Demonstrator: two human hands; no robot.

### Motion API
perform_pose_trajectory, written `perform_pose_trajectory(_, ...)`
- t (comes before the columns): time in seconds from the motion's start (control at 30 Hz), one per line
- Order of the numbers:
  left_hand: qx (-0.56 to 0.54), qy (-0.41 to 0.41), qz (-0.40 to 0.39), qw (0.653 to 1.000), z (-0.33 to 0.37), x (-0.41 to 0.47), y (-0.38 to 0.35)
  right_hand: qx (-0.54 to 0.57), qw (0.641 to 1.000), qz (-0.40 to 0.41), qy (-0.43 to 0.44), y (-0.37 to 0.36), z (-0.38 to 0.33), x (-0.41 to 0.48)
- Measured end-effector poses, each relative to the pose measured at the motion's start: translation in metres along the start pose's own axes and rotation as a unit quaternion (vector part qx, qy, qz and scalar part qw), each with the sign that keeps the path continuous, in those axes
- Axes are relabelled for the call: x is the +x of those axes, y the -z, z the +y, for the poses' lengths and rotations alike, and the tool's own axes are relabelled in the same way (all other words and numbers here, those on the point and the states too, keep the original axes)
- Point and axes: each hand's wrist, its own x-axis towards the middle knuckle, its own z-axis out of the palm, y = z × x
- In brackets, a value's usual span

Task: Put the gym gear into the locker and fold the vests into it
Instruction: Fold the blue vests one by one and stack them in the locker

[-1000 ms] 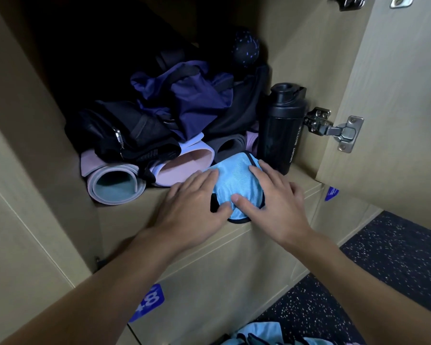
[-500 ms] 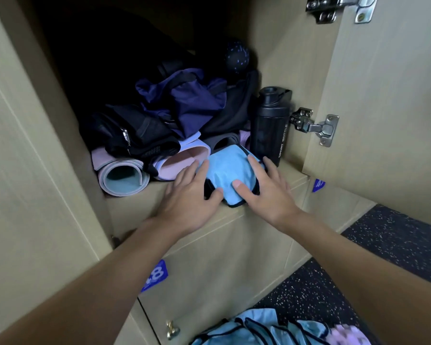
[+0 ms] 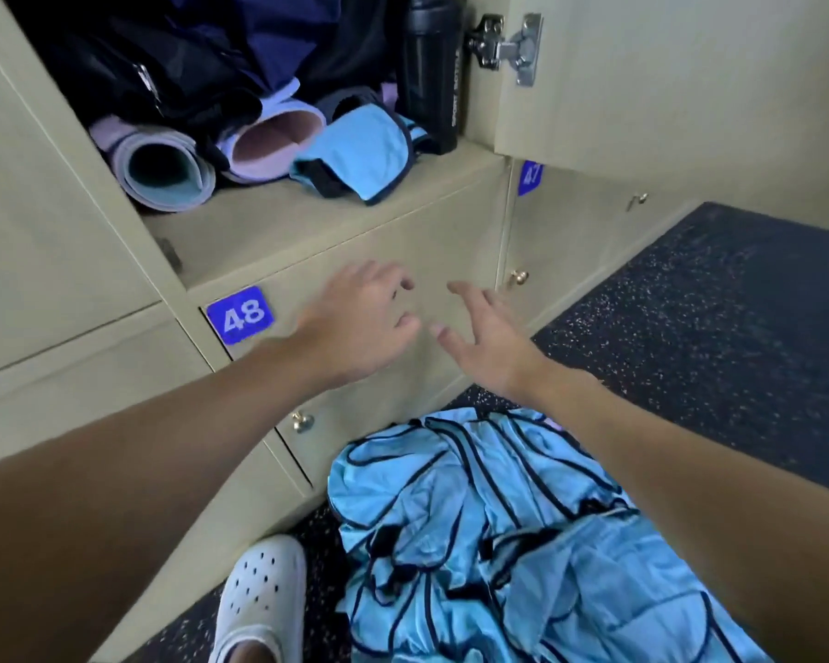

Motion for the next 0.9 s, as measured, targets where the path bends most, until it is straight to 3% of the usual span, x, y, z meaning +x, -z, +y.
perform_pose_trajectory(0.13, 0.014, 0.015, -0.185, 0.982, 0.003, -0.026, -0.056, 0.009, 0.997, -0.038, -0.071, -0.017, 0.049, -0.045)
perform_pose_trajectory(0.27, -0.018, 0.04, -0.246, 0.968, 0.002, -0.047, -0.131, 0.0, 0.988, -0.078, -0.136, -0.042, 0.1, -0.087)
perform_pose_trajectory(0.47, 0.032, 0.063, -0.221, 0.973, -0.005, -0.045, -0.211, -0.01, 0.975, -0.142, -0.171, -0.084, 0.152, -0.118)
perform_pose_trajectory(0.67, 0.096, 0.099, -0.196, 0.971, -0.031, -0.011, -0.259, -0.074, 0.981, -0.105, -0.147, -0.107, 0.173, -0.106)
perform_pose_trajectory(0.9, 0.045, 0.137, -0.212, 0.967, -0.045, 0.025, -0.29, -0.058, 0.983, -0.088, -0.152, -0.116, 0.187, -0.085)
